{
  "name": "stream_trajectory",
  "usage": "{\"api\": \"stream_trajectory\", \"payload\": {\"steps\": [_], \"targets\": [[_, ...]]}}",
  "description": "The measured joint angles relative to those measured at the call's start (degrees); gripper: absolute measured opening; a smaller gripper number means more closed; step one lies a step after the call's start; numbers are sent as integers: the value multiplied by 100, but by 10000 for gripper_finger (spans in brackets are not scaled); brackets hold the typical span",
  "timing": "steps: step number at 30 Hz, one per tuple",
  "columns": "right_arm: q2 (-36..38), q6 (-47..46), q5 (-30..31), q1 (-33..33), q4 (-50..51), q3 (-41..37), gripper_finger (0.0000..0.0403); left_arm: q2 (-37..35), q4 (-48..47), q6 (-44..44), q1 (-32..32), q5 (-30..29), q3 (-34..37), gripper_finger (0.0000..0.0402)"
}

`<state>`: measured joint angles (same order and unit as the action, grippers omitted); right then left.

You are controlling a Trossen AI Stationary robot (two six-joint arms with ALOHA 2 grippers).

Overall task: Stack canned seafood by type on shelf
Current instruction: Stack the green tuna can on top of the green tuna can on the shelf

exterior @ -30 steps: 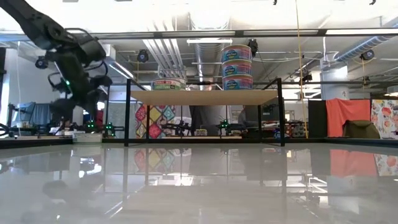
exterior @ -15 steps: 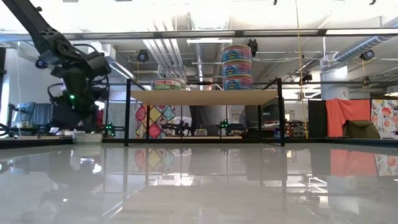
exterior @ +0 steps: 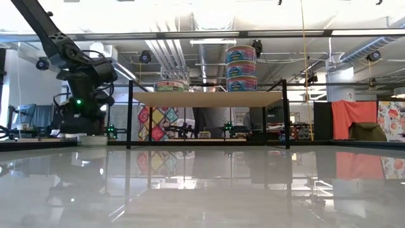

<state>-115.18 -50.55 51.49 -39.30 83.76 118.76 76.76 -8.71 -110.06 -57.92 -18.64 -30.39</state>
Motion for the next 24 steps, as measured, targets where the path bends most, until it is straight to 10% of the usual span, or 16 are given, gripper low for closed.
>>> {"api": "stream_trajectory", "payload": {"steps": [11, 24], "targets": [[0, -401, -75, -351, -33, 0, 29, -1014, -26, -282, 659, -46, 1079, 0], [0, -609, -185, -868, -1255, -2, 29, -2308, -813, -1069, 3063, -838, 1667, 0]]}}
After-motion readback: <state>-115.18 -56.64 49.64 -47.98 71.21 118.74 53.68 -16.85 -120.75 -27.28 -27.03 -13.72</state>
